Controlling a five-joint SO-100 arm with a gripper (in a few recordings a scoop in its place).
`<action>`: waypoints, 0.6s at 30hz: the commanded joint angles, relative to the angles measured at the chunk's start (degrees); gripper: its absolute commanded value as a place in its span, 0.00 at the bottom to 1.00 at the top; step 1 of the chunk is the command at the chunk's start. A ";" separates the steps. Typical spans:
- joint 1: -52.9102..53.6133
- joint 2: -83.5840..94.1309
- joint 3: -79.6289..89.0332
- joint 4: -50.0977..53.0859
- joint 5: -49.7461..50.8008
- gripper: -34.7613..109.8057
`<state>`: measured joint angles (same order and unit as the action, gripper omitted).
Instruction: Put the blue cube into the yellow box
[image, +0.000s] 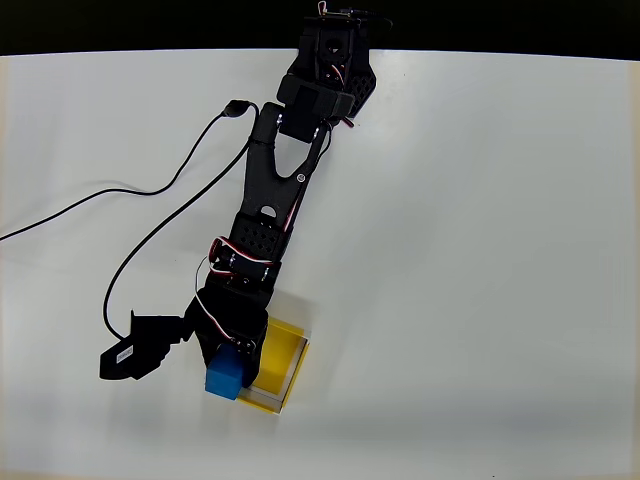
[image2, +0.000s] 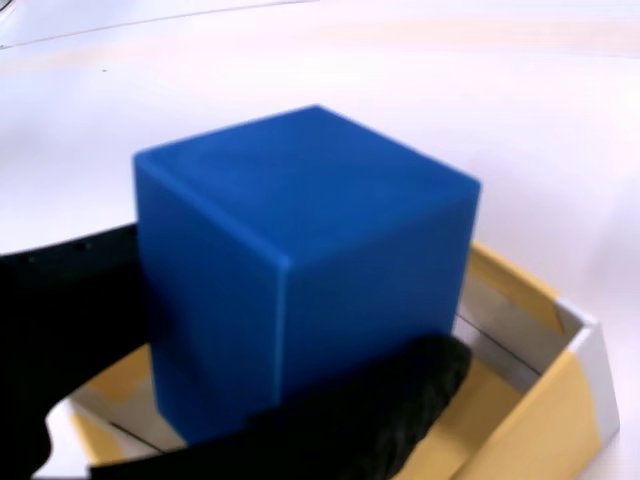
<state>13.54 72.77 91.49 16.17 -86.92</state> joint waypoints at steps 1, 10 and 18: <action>-0.44 2.37 -6.68 -3.16 -0.35 0.41; -2.02 0.88 -0.97 -10.37 -0.09 0.48; -3.08 6.15 7.12 -18.90 -1.23 0.53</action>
<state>9.84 69.35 99.67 1.05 -86.75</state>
